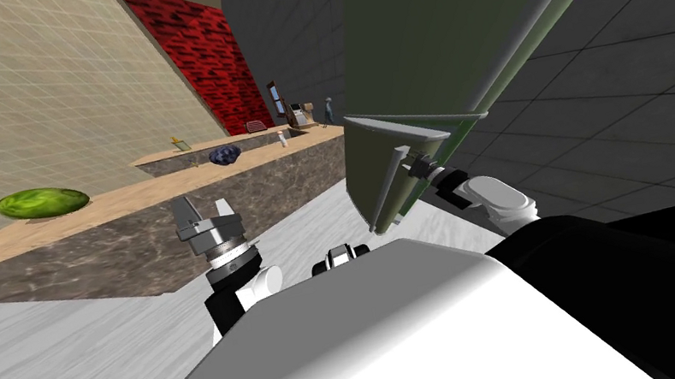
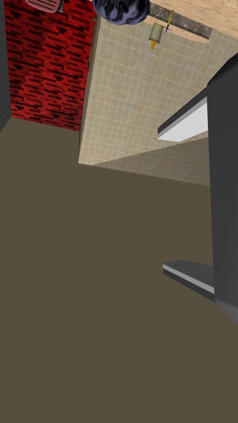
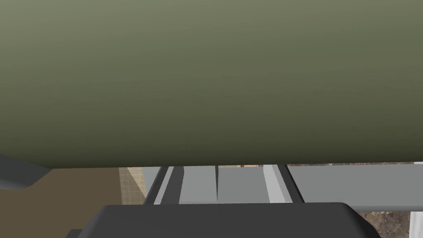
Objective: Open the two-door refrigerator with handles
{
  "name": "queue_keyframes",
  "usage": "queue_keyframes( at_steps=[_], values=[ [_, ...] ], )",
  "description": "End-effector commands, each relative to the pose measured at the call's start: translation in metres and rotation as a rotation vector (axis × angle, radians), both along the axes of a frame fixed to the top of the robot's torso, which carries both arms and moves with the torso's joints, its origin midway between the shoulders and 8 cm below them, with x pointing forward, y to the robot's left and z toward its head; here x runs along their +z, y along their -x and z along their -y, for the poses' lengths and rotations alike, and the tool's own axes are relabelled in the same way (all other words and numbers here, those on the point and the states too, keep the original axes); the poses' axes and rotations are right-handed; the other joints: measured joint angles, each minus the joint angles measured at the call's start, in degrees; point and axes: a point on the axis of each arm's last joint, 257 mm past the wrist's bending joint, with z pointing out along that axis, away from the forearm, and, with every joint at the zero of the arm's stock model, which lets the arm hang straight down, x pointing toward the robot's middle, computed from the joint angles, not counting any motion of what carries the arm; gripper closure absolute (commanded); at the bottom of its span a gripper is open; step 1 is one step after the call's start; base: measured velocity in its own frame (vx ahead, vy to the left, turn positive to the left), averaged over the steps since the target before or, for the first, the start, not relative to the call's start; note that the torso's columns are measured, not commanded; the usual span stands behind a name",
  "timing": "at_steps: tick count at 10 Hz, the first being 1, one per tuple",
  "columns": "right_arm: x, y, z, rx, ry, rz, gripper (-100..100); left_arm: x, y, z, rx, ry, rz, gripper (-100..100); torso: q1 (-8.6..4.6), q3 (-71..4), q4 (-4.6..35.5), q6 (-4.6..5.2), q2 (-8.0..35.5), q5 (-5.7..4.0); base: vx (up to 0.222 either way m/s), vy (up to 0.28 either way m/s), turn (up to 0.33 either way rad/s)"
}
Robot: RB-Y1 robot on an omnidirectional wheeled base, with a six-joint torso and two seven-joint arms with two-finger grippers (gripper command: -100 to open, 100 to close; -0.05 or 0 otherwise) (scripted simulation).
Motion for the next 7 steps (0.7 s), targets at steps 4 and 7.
queue_keyframes(
  at_steps=[4, 7],
  values=[
    [0.0067, 0.0046, 0.0090, 0.034, 0.039, -0.067, -100, 0.0000, 0.0000, 0.0000, 0.000, 0.000, 0.000, 0, 0.23, -0.07, -0.06, 0.12, -0.04, 0.19, 0.028, 0.027, -0.056],
    [0.0109, 0.0068, 0.0119, 0.057, 0.063, -0.111, -100, 0.0000, 0.0000, 0.0000, 0.000, 0.000, 0.000, 0, 0.37, -0.09, -0.05, 0.07, -0.04, 0.31, 0.031, 0.035, -0.067]
  ],
)
